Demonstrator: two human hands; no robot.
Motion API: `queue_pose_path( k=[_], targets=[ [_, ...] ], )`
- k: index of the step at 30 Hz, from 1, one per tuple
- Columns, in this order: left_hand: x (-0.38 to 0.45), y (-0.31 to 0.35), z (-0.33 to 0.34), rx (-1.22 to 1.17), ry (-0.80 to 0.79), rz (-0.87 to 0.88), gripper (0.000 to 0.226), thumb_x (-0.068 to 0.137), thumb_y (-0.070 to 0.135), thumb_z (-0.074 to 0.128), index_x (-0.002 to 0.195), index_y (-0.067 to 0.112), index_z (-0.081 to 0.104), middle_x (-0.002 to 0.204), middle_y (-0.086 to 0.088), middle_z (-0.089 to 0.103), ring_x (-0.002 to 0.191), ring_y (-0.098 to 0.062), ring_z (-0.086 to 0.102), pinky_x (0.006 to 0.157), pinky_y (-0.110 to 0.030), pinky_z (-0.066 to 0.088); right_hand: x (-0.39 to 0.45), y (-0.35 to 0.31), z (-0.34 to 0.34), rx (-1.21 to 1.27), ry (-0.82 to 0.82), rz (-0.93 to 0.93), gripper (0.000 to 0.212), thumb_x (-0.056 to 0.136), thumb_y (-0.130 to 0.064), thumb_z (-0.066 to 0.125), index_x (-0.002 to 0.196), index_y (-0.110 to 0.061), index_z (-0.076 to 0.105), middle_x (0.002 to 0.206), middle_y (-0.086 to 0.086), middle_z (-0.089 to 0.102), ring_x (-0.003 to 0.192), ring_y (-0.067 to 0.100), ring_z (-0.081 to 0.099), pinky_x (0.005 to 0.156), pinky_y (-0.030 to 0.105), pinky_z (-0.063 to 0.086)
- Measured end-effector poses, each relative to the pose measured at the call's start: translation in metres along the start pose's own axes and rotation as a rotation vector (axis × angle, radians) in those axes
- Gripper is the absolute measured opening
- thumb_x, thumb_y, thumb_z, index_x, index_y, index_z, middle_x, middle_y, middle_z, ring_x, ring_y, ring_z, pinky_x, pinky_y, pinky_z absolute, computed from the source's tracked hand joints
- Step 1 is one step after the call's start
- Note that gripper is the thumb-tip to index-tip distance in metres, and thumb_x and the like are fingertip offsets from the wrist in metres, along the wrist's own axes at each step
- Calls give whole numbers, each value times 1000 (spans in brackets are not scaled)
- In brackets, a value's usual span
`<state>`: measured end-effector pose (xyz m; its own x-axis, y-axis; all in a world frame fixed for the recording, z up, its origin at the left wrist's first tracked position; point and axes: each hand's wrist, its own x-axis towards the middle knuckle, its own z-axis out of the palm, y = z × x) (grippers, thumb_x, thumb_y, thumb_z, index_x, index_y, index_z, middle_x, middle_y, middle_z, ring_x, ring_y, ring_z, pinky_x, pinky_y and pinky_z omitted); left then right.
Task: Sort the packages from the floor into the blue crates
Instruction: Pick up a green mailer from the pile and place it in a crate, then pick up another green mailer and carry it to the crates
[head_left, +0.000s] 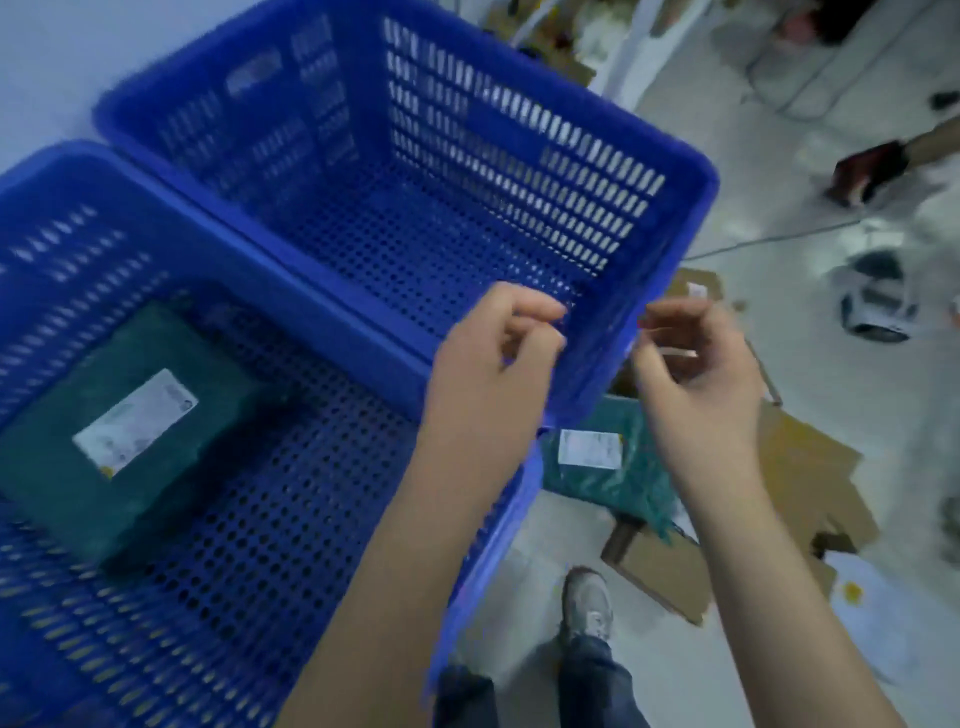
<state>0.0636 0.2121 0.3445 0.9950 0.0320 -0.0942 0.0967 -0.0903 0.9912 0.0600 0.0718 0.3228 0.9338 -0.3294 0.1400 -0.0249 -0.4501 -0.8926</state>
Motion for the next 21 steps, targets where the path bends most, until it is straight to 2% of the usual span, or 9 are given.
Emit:
queue_pose_path(
  k=[2,4,6,9,10,12,16,19,21],
  targets=[
    [-2,-2,55,102,-179,12,14,73,20,45,74,30,56,69,7,63,74,-18,64,71,-36,51,9,47,-31,-71,35,129,22,78,-3,55,90,-22,52,84,-6,58,74,6,56,72,25,46],
    [-8,-19,108,161,-318,-16,16,73,21,45,79,26,59,67,10,60,73,-18,62,71,-36,50,10,101,-58,-160,-4,292,21,79,-1,58,96,-13,53,92,4,61,81,17,57,76,32,45],
    [-13,-53,153,251,-463,-123,15,79,23,47,86,24,60,70,11,59,75,-15,60,72,-34,50,3,157,-81,-219,-61,483,23,80,-2,60,101,-4,53,101,14,62,91,26,57,79,34,45],
    [-18,-117,204,462,-630,-336,15,88,22,50,101,17,56,103,-3,65,102,-24,59,88,-34,46,-18,230,-107,-268,-138,743,28,83,-9,62,108,-1,52,95,10,61,82,21,56,71,21,42],
    [-21,-137,215,530,-665,-410,20,88,24,50,106,14,53,111,-7,62,105,-27,57,87,-33,44,-27,250,-114,-275,-178,817,29,84,-12,62,109,-2,52,94,8,61,77,17,54,67,19,41],
    [-22,-174,228,619,-720,-534,31,88,26,51,116,14,49,118,-9,58,109,-27,55,82,-30,40,-41,289,-125,-265,-262,943,30,85,-21,64,107,-7,50,98,10,60,78,17,52,69,25,40],
    [-18,-238,237,677,-670,-804,52,86,34,52,131,10,42,129,-14,53,113,-28,54,88,-32,44,-55,350,-141,-265,-352,1064,17,82,-23,66,86,-14,53,90,11,60,76,22,56,76,40,50],
    [-12,-273,241,683,-560,-915,51,88,37,50,135,17,43,128,-12,55,110,-29,55,85,-32,46,-51,386,-149,-220,-390,1179,38,84,-25,66,112,-4,51,97,12,54,86,23,53,76,36,46],
    [-8,-292,244,667,-480,-974,41,88,35,50,124,16,51,122,-16,58,108,-32,57,88,-36,48,-40,407,-152,-194,-390,1213,46,84,-26,66,120,-5,48,99,9,52,87,22,52,78,37,48]
  ],
)
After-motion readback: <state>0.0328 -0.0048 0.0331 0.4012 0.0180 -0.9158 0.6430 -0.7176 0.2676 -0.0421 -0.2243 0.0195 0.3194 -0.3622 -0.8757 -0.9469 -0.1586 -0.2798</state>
